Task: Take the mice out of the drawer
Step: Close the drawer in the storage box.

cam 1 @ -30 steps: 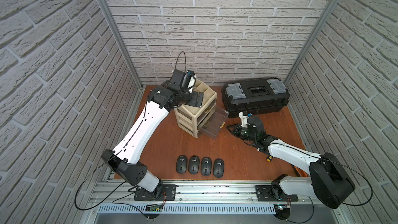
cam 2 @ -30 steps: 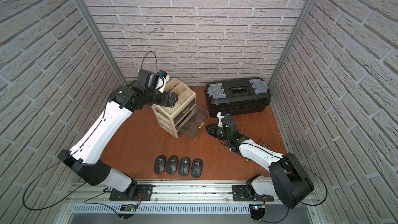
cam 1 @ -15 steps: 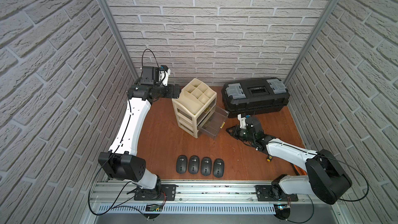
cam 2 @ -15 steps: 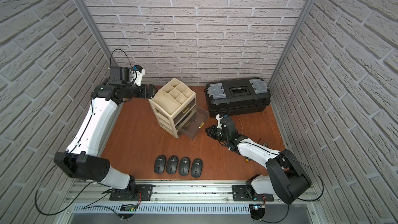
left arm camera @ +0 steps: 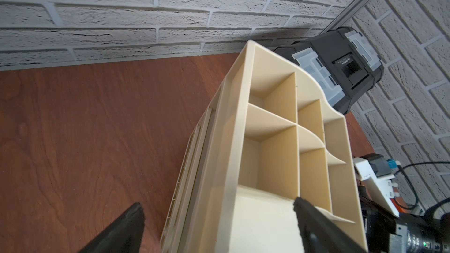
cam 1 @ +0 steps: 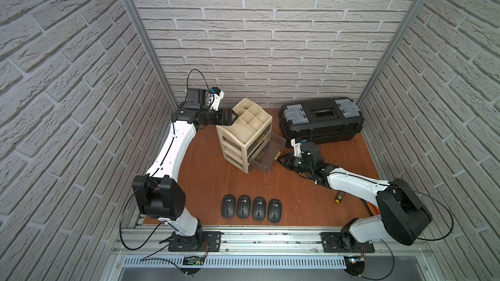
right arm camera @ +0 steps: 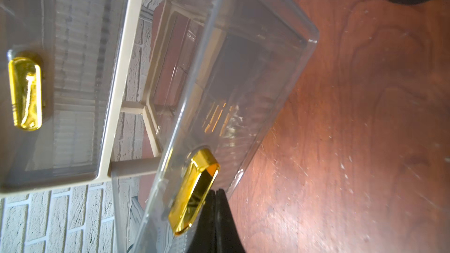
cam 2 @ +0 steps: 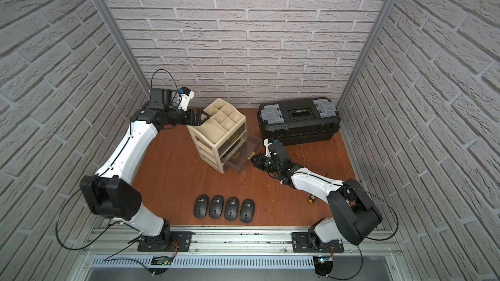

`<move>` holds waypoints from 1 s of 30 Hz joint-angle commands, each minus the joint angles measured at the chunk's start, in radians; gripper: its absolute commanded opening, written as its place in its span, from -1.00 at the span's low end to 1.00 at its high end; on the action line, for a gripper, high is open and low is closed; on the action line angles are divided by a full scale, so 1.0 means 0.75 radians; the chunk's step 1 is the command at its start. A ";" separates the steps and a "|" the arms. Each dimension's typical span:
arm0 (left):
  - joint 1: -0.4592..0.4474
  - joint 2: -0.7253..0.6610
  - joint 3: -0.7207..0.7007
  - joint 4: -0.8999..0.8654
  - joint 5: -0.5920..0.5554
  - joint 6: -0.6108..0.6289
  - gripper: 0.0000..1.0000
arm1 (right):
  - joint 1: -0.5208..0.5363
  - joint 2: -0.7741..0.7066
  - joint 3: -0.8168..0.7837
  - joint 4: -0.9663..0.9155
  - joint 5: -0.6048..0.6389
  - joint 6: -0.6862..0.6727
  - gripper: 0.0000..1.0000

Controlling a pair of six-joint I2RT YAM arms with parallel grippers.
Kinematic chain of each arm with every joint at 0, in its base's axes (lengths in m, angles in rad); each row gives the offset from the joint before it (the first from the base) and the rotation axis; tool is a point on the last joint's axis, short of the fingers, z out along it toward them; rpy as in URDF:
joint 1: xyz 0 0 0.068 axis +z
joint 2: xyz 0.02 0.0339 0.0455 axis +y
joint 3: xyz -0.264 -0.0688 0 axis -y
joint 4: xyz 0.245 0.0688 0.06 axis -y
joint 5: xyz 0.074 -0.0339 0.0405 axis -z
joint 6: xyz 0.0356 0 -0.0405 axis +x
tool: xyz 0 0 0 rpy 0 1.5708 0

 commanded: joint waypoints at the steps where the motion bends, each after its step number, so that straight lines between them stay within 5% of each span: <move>1: -0.028 0.018 -0.020 0.055 0.007 0.034 0.96 | 0.043 0.050 0.070 0.070 0.040 0.012 -0.94; 30: -0.054 0.049 -0.089 0.082 -0.021 0.080 0.97 | 0.165 0.443 0.437 0.125 0.122 0.042 -0.94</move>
